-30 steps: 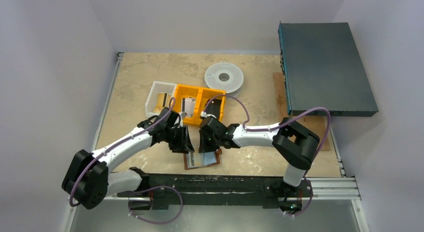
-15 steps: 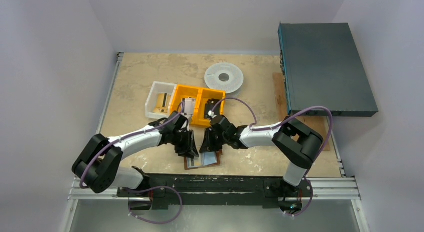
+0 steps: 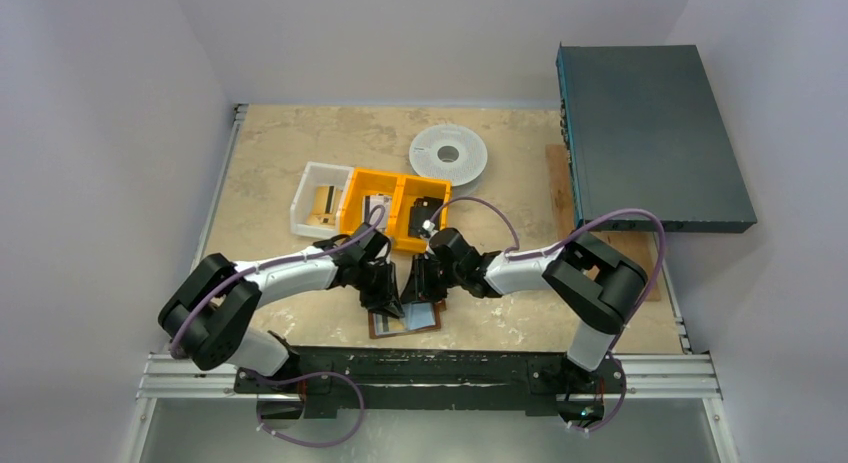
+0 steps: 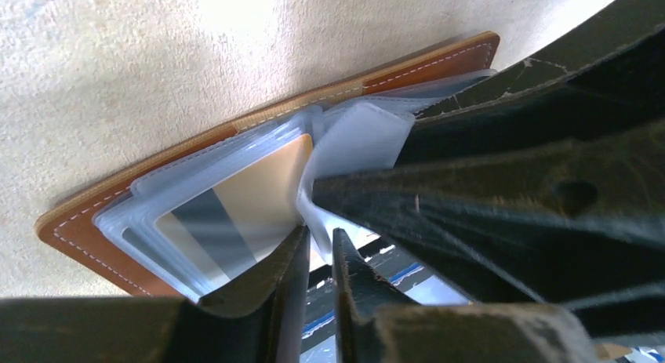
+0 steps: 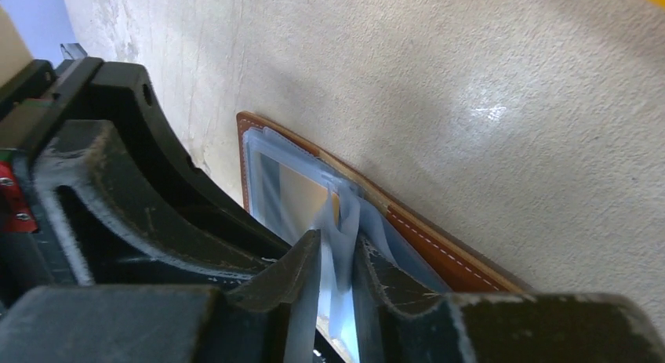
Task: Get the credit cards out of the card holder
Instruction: Remove the credit card from the card holder.
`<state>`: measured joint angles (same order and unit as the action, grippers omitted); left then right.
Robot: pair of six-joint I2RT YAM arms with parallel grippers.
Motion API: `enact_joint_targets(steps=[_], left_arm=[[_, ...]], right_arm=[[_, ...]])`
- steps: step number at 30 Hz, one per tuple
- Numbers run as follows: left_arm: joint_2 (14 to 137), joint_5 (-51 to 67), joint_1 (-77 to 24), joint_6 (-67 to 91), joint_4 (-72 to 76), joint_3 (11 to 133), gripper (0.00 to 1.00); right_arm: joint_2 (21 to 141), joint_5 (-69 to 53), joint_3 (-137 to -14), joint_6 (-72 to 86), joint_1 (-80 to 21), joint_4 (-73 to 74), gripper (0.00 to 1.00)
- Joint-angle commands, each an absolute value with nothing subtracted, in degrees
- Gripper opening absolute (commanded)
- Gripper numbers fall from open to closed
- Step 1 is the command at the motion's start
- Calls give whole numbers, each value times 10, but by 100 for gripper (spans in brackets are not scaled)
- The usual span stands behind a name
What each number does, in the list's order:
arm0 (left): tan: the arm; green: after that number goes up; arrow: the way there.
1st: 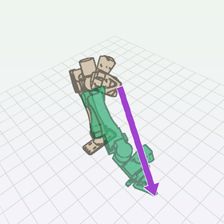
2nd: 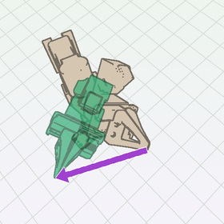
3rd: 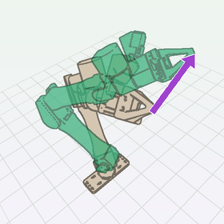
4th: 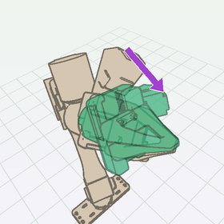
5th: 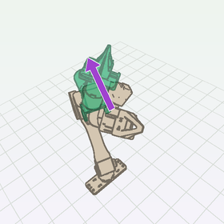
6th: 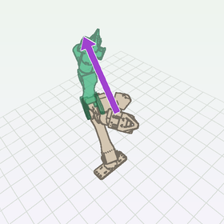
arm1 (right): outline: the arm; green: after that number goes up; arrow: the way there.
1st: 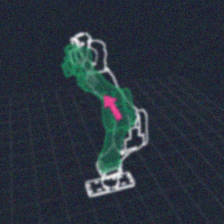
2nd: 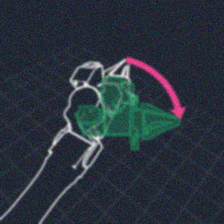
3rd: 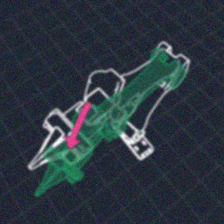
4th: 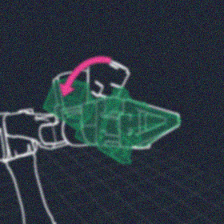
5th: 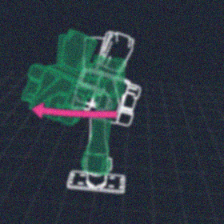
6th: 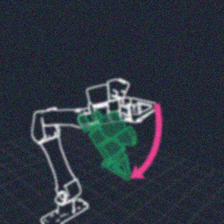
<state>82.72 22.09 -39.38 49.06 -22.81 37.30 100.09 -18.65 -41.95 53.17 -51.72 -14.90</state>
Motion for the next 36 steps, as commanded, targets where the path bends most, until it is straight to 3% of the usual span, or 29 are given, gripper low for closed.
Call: enact_joint_targets(steps=[1,7,15,25,32,36], left_arm=[[851,168,-401,497,-231,372,14],[846,156,-402,501,-240,377,0],[812,150,-404,500,-260,389,0],[796,153,-431,498,-261,418,0],[810,154,-449,501,-245,440,9],[822,157,-457,502,-232,455,21]], right_arm=[[991,-155,-406,520,-512,-111,26],[951,-152,-418,521,-510,-99,39],[906,-147,-440,520,-510,-77,57],[833,-95,-459,508,-510,-17,67],[797,-63,-457,501,-510,19,68],[781,-51,-452,500,-510,32,68]])
